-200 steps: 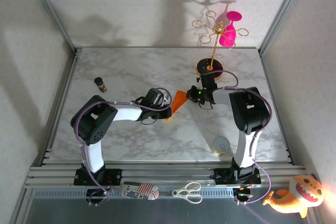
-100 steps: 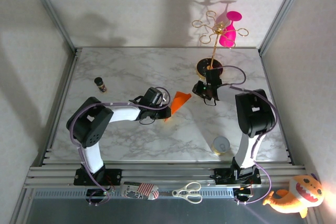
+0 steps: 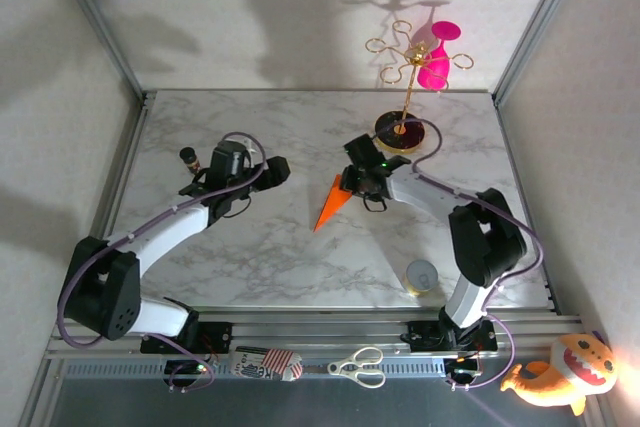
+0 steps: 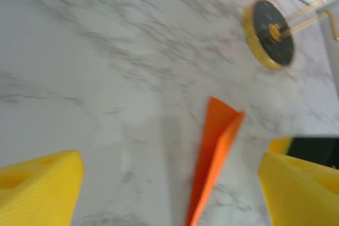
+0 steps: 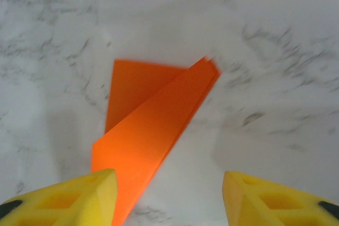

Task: Fold a paper plane with a square sheet of paper (pick it up from the middle)
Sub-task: Fold the wing for the fifth time at the center of the table.

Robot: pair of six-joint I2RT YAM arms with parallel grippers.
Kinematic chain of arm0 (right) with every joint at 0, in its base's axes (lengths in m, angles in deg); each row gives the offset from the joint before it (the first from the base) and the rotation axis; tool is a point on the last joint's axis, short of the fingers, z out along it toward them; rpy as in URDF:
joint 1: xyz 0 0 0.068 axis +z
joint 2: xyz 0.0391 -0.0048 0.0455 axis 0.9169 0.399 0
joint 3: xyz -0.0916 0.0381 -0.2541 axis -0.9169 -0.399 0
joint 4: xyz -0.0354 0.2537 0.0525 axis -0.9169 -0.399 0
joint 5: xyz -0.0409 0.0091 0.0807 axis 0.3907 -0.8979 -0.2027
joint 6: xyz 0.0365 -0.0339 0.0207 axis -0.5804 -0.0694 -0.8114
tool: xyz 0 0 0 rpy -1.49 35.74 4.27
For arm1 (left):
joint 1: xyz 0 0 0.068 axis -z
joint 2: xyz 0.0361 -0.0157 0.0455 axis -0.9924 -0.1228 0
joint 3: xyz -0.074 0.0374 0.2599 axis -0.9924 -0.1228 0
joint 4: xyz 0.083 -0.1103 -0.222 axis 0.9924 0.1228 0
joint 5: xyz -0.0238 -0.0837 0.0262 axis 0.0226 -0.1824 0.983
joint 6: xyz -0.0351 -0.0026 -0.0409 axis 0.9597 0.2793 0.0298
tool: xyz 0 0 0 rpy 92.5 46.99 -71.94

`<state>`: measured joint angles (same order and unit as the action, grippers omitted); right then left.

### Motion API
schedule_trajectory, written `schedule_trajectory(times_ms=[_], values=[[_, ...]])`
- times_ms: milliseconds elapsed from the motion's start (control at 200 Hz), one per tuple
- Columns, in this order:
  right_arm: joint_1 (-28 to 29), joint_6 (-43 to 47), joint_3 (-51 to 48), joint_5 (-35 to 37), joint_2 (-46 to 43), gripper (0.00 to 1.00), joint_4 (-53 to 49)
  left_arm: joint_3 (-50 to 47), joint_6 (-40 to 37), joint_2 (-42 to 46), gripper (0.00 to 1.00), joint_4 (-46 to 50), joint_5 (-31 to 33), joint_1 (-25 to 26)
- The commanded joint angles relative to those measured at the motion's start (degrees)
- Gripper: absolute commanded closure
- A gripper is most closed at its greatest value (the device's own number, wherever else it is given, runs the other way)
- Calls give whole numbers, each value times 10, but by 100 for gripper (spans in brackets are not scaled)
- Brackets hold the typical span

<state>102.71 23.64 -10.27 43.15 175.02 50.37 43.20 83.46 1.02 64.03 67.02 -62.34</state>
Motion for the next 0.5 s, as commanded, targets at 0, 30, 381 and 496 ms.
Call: schedule_trajectory(times_ms=[0, 30, 381, 496], values=[[33, -72, 55, 60, 52, 43, -78, -13, -27, 27, 9, 36, 59, -24], [52, -84, 71, 67, 69, 42, -90, -14, -26, 31, 5, 36, 65, -28], [109, -201, 195, 139, 181, 43, -199, -37, -30, 52, 1, 18, 51, -35], [110, -214, 210, 155, 197, 44, -222, -36, -31, 51, 1, 20, 47, -35]])
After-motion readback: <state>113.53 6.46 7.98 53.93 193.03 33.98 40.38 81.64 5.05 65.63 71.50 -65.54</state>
